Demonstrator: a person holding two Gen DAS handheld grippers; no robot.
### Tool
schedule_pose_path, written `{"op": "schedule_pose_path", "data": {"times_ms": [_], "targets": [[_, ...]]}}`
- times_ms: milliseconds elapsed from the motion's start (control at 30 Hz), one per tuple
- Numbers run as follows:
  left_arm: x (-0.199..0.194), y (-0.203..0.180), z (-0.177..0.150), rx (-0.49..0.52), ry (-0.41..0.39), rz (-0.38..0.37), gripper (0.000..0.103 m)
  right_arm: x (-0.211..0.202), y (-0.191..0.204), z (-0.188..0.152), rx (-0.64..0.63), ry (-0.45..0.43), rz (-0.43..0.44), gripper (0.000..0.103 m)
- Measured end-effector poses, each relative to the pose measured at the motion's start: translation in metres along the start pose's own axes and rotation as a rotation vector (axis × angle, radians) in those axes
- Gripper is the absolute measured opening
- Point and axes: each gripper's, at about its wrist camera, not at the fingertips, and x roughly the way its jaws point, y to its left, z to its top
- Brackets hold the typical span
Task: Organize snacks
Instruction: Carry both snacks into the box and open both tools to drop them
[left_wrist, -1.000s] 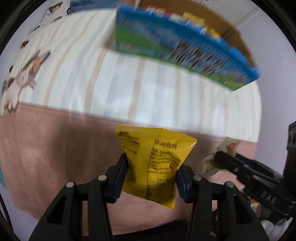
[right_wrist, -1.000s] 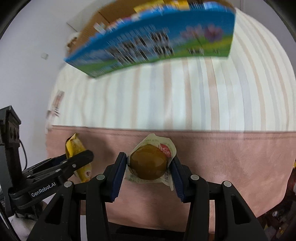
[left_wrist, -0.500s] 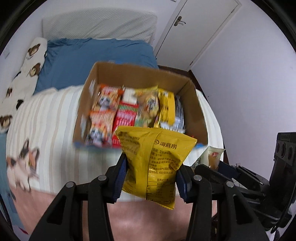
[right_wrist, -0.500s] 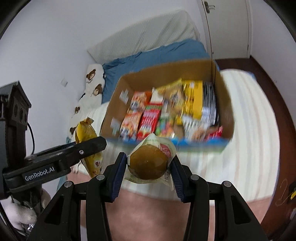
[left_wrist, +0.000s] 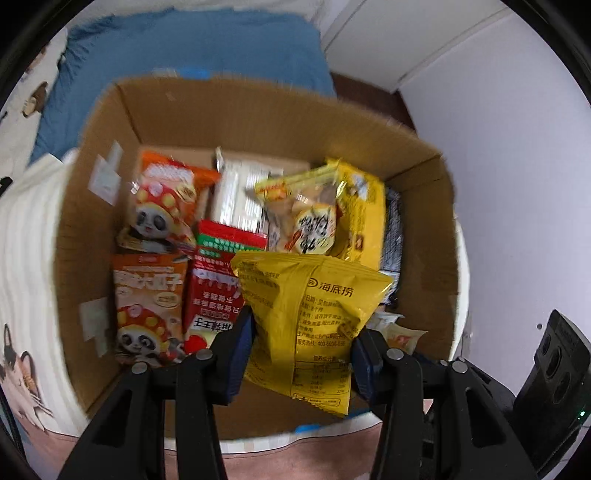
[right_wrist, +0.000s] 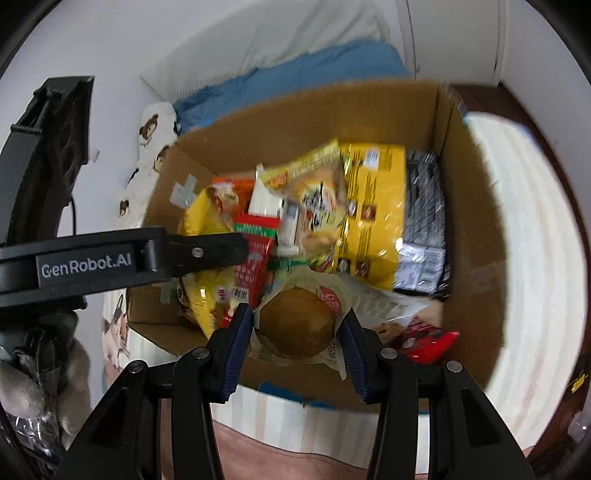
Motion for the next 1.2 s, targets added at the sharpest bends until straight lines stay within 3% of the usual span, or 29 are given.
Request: {"op": "schedule_pose_path", "data": {"times_ms": [100, 133, 167, 200, 267, 333, 667, 833, 1200], "targets": [[0.017, 0.006, 0.001, 0.001, 0.034, 0.025, 0.046, 0.024, -0.009, 0.004, 0.022, 0.076, -0.009, 0.057], [0.020, 0.008, 0.000, -0.001, 0.042, 0.035, 0.047, 0.030, -0.011, 0.005, 0.023, 0.095, -0.032, 0.066], [0.024, 0.011, 0.000, -0.006, 0.046, 0.034, 0.053, 0.034, -0.012, 0.005, 0.022, 0.110, -0.056, 0.090], [0.026, 0.014, -0.001, -0.011, 0.048, 0.034, 0.058, 0.037, -0.014, 0.005, 0.020, 0.116, -0.075, 0.099], [0.029, 0.017, 0.000, -0.011, 0.046, 0.051, 0.086, 0.037, -0.014, 0.005, 0.013, 0.113, -0.088, 0.099], [0.030, 0.019, 0.001, -0.006, 0.043, 0.080, 0.093, 0.037, -0.015, 0.006, 0.012, 0.112, -0.100, 0.099], [0.004, 0.028, -0.005, 0.008, -0.057, 0.195, 0.093, 0.015, -0.018, 0.015, 0.007, 0.058, -0.218, 0.099], [-0.006, 0.030, -0.016, 0.032, -0.091, 0.255, 0.093, 0.009, -0.025, 0.014, 0.041, 0.039, -0.225, 0.099], [-0.018, 0.031, -0.037, 0.038, -0.134, 0.291, 0.093, -0.008, -0.023, 0.006, 0.053, 0.005, -0.234, 0.099]]}}
